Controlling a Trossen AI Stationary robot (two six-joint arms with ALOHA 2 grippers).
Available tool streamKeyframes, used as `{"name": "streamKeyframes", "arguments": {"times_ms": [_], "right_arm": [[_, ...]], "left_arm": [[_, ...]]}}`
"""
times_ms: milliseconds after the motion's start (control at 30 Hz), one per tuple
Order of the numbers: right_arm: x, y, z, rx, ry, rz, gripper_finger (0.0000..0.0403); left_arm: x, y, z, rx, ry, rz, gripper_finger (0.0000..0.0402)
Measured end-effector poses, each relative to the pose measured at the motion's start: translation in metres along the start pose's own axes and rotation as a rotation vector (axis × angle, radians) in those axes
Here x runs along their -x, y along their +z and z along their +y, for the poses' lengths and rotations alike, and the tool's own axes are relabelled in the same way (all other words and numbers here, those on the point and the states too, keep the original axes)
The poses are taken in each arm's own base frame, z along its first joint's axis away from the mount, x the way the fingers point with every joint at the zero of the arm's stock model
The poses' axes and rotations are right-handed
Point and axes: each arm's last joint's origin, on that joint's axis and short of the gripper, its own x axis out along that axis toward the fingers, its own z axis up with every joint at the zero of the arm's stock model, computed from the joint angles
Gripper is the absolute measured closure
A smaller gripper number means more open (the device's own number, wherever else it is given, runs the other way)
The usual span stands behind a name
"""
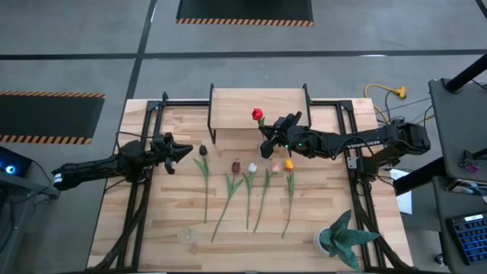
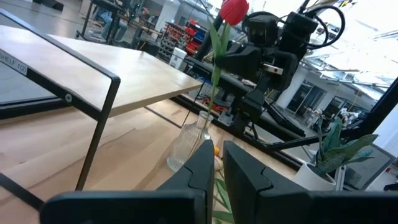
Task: Pick and place flowers into a vace then onto a shelf
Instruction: Put the red tulip into the top transparent vase, then put the yellow flower into the top transparent vase
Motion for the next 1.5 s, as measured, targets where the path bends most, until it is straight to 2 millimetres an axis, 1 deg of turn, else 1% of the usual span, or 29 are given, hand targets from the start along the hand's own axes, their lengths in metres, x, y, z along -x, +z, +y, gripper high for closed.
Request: {"name": "streamKeyframes", "arguments": {"times_ms": [133,433,533,667,767,900,1000,1100,1200,1333,1500], "right_arm": [[0.000,0.002,0.001,-0.006,0.002,-0.004,0.0346],[0.003,0.005,0.001,0.005,0.007,-0.013,0.0221],[0.008,0.010,0.000,-0.003,0.014,-0.026,0.0193],[0.021,0.021,-0.002,-0.017,0.034,-0.048,0.0172],[0.037,0.030,-0.005,-0.028,0.044,-0.048,0.0164],[0.061,0.038,-0.009,-0.078,0.068,-0.034,0.0166],[0.077,0.040,-0.010,-0.123,0.088,-0.004,0.0172],[0.089,0.037,-0.012,-0.188,0.092,0.049,0.0180],[0.096,0.031,-0.012,-0.247,0.081,0.114,0.0187],[0.100,0.020,-0.009,-0.303,0.064,0.197,0.0193],[0.102,0.009,0.003,-0.374,0.109,0.286,0.0199]], "left_arm": [[-0.001,-0.001,0.000,-0.001,0.005,0.010,0.0384],[-0.001,-0.001,0.001,-0.002,0.009,0.017,0.0385],[-0.001,-0.002,0.001,-0.002,0.009,0.019,0.0384],[-0.001,-0.002,0.001,-0.002,0.009,0.019,0.0385],[-0.001,-0.002,0.001,-0.002,0.009,0.019,0.0384],[-0.001,-0.002,0.001,-0.002,0.009,0.019,0.0385],[-0.001,-0.002,0.001,-0.002,0.009,0.019,0.0384],[-0.001,-0.002,0.001,-0.002,0.009,0.019,0.0384],[-0.001,-0.002,0.001,-0.002,0.009,0.019,0.0385],[-0.002,-0.002,0.001,-0.002,0.009,0.020,0.0384],[-0.002,-0.002,0.001,-0.002,0.009,0.020,0.0385]]}}
